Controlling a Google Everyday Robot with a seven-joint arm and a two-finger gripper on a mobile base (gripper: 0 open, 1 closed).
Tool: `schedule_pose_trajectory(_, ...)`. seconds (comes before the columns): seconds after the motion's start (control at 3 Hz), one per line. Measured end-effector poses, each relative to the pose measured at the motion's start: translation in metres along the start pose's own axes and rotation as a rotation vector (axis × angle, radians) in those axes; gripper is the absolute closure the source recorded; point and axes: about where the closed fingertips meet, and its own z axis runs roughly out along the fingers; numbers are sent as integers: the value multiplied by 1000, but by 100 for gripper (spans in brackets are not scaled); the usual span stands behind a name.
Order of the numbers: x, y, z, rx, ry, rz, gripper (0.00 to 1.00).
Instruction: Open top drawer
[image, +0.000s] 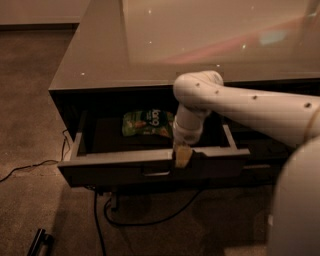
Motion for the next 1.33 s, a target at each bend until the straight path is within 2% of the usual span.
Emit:
schedule_pose_trajectory(0.33, 0, 11, 4, -11, 3, 12, 83)
schedule_pose_trajectory(1.0, 2, 20, 5, -28, 5, 9, 37)
schedule_pose_trajectory(1.33, 8, 72, 9, -134, 42, -82, 13)
